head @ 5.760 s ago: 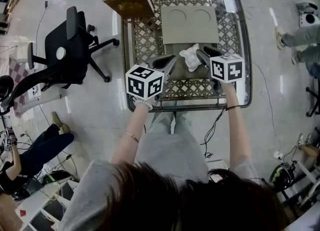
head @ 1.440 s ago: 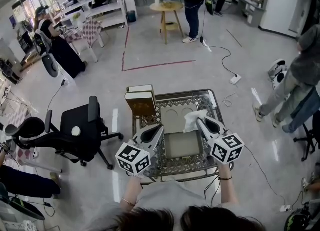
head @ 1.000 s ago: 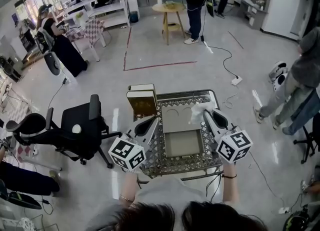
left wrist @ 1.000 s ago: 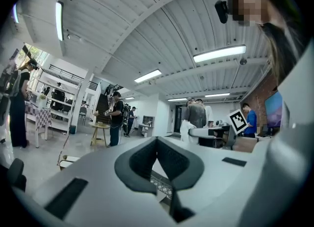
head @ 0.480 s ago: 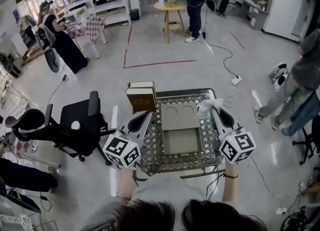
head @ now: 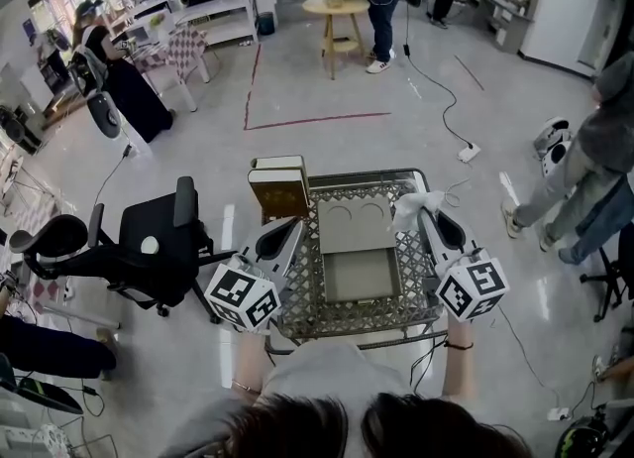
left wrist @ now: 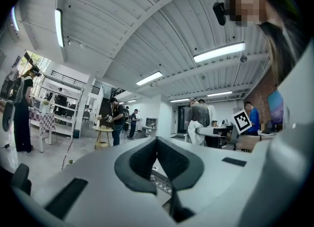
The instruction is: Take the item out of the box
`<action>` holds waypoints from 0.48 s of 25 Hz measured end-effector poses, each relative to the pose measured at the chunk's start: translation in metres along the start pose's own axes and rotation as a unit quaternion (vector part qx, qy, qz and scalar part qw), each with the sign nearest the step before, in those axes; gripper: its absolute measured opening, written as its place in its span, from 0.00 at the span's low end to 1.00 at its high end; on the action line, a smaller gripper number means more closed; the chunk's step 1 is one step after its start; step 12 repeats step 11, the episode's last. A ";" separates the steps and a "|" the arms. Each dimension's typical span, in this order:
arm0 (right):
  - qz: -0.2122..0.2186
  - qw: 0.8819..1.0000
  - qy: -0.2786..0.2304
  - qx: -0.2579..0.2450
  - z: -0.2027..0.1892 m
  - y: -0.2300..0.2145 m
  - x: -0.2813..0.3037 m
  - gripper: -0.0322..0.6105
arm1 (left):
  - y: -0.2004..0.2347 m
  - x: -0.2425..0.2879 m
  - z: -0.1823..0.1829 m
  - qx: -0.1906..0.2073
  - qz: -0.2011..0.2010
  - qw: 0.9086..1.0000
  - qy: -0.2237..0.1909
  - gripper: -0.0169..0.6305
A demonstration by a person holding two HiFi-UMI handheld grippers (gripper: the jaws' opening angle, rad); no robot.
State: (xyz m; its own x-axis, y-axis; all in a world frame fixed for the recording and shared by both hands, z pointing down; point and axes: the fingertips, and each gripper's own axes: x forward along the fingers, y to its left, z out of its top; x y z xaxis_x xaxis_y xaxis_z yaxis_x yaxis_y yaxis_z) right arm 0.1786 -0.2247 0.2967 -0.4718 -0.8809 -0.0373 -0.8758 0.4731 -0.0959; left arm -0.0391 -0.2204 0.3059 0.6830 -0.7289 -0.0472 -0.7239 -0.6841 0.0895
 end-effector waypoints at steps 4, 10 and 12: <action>0.002 1.000 -0.001 -0.002 0.001 -0.002 -0.001 0.15 | -0.002 0.004 -0.001 0.000 0.000 1.000 0.002 0.05; 0.002 1.000 0.000 -0.002 -0.002 -0.003 0.001 0.15 | 0.000 0.005 -0.005 -0.002 -0.001 1.000 0.005 0.05; 0.002 1.000 0.000 -0.002 -0.003 -0.003 0.002 0.15 | 0.001 0.005 -0.006 -0.002 -0.001 1.000 0.005 0.05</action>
